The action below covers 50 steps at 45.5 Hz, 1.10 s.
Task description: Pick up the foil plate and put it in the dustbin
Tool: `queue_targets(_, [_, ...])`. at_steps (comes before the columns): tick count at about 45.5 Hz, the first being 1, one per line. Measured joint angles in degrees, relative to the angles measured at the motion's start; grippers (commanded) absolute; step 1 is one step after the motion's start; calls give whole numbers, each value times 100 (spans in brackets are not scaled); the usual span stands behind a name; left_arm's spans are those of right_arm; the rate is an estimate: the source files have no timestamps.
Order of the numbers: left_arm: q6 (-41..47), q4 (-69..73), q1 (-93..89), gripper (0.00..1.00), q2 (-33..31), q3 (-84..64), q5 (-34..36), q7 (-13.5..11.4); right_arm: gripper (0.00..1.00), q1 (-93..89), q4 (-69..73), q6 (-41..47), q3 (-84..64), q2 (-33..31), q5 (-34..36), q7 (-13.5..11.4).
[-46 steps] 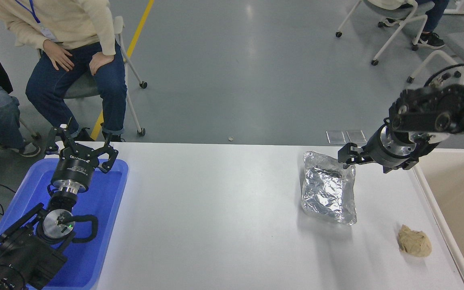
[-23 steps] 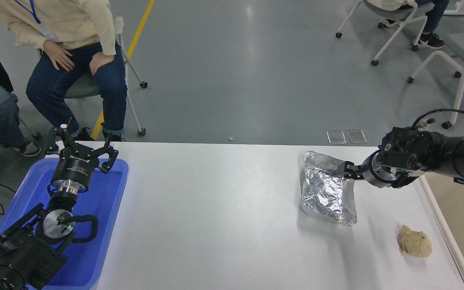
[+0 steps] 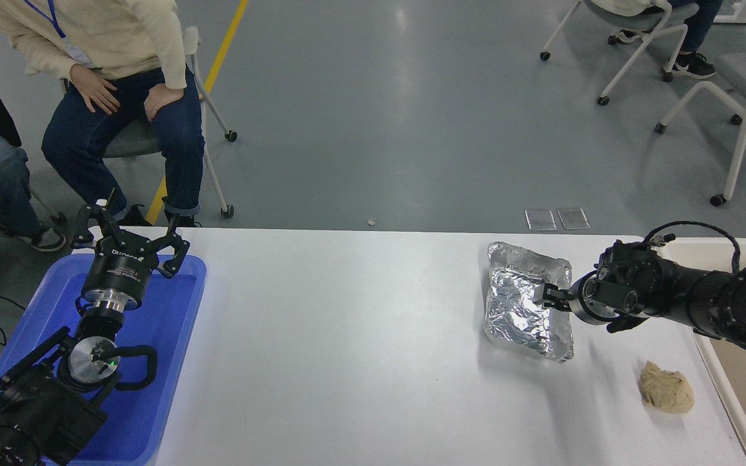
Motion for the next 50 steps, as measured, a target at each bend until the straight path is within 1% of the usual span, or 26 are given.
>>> queue_targets(6, [0, 0, 0, 100, 0, 0, -1, 0, 64, -92, -72, -16, 49, 34, -26, 0])
queue_targets(7, [0, 0, 0, 100, 0, 0, -1, 0, 61, -105, -88, -21, 56, 41, -32, -1])
queue_targets(15, [0, 1, 0, 100, 0, 0, -1, 0, 17, -189, -127, -33, 183, 111, -46, 1])
queue_targets(19, [0, 1, 0, 100, 0, 0, -1, 0, 1, -231, -130, -33, 263, 129, -50, 1])
queue_targets(33, [0, 1, -1, 100, 0, 0, -2, 0, 0, -173, -2, 14, 490, 92, -21, -4])
queue_targets(42, [0, 1, -3, 100, 0, 0, -3, 0, 0, 102, 441, 40, 534, -173, -6, -8])
queue_targets(50, [1, 1, -4, 100, 0, 0, -3, 0, 0, 569, 1213, 181, 514, -563, -34, -4])
